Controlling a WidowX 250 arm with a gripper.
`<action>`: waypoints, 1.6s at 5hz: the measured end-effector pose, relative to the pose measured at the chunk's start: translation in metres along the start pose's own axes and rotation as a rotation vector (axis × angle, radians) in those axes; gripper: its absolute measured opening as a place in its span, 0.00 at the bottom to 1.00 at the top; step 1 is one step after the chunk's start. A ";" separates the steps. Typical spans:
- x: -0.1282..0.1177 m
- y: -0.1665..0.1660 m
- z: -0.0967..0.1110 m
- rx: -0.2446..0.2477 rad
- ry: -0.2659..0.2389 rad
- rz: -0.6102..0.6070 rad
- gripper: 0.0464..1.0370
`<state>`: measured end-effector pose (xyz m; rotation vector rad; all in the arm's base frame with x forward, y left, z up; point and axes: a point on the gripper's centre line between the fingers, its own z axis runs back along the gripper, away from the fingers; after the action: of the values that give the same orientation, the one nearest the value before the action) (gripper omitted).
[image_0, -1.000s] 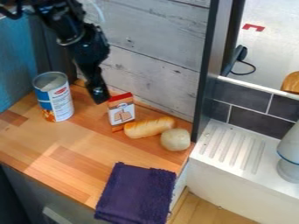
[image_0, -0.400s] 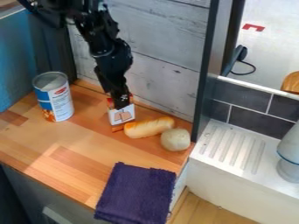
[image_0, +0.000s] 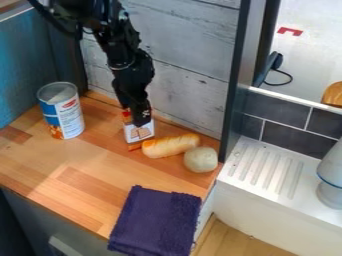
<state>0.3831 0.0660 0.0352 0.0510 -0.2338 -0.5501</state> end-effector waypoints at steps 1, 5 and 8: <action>-0.002 0.006 -0.003 0.051 -0.003 0.079 0.64; -0.020 -0.004 0.042 0.098 -0.084 0.158 0.35; -0.097 -0.061 0.078 0.307 -0.042 0.489 0.35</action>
<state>0.2538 0.0656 0.0841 0.2732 -0.3579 -0.0253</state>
